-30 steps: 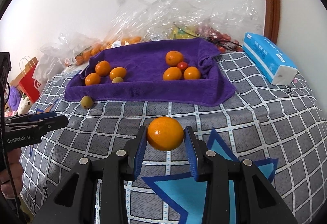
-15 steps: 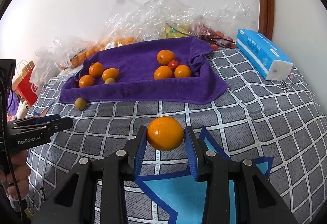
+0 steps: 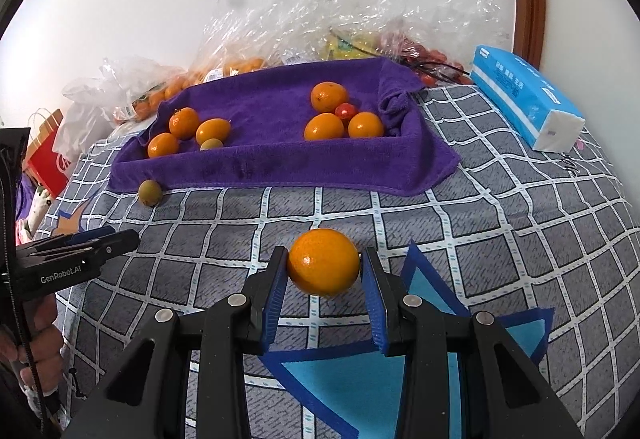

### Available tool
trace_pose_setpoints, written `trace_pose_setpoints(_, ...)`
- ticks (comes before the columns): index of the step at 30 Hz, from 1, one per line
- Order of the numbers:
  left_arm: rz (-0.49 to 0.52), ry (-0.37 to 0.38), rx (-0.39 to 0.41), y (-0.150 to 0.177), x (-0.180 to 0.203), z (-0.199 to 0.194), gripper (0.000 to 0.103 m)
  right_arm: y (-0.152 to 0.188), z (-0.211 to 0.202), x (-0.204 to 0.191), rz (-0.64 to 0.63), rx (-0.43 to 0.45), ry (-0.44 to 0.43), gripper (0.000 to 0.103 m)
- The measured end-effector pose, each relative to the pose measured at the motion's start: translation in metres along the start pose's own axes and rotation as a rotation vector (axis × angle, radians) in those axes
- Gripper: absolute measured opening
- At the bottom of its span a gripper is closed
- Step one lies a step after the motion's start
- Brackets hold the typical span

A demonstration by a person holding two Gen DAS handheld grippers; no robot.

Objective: Organize fruits
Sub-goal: 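Lift the tangerine with the right gripper while the left gripper approaches the greenish-yellow citrus, then close the left gripper on the greenish-yellow citrus while the right gripper holds its tangerine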

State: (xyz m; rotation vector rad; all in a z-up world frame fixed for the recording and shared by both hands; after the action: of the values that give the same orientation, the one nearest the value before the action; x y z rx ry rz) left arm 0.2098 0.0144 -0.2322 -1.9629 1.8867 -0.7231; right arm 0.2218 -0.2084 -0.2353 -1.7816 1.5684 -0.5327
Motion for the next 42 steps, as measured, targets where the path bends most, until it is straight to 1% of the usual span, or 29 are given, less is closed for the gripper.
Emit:
trace_pose_setpoints(5,-0.033,0.01,0.01,-0.013,-0.004,0.001,0.049,-0.005,0.001,-0.003,-0.007,0.004,-0.003,0.037)
trace_pose_setpoints(11,-0.024,0.008,0.014,-0.026,0.001,0.007,0.049,-0.01,0.004,-0.001,-0.002,0.002,-0.004,0.037)
trace_pose_setpoints(16,-0.032,0.031,0.009,-0.037,0.005,0.018,0.049,-0.011,0.005,0.005,0.0,0.001,0.008,0.037)
trace_pose_setpoints(19,-0.037,0.022,0.003,-0.042,0.003,0.026,0.049,-0.011,0.007,0.007,0.002,-0.004,0.011,0.037)
trace_pose_setpoints(21,-0.05,0.016,0.007,-0.044,0.001,0.029,0.046,-0.01,0.008,0.008,0.002,-0.008,0.015,0.037)
trace_pose_setpoints(24,-0.082,0.015,0.009,-0.047,-0.004,0.033,0.035,-0.01,0.01,0.009,0.001,-0.015,0.022,0.037)
trace_pose_setpoints(25,-0.087,0.013,0.011,-0.047,-0.004,0.033,0.03,-0.01,0.01,0.009,0.002,-0.016,0.024,0.037)
trace_pose_setpoints(26,-0.089,0.013,0.011,-0.048,-0.005,0.034,0.028,-0.01,0.011,0.01,0.004,-0.019,0.025,0.037)
trace_pose_setpoints(30,-0.11,0.054,0.006,-0.047,-0.005,0.032,0.028,-0.01,0.013,0.008,0.0,-0.027,0.03,0.037)
trace_pose_setpoints(36,-0.109,0.066,0.003,-0.042,-0.003,0.022,0.028,-0.014,0.007,-0.001,-0.014,-0.024,0.031,0.037)
trace_pose_setpoints(42,-0.108,0.088,0.025,-0.038,-0.002,-0.002,0.028,-0.022,-0.009,-0.011,-0.02,-0.003,0.029,0.037)
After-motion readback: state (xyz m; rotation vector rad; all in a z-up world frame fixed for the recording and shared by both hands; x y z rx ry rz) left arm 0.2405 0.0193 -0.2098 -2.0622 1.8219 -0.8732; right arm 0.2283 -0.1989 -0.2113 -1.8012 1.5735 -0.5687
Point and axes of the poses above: each gripper's, at about its wrist camera, not at the fingertips, and z roughly the way its jaws point, x to its right, y to its underside, the point moved 9 cm from there along z, roughly the way its jaws point, and after that the axes turned 2 degrees about y, right-handed, at the moved point
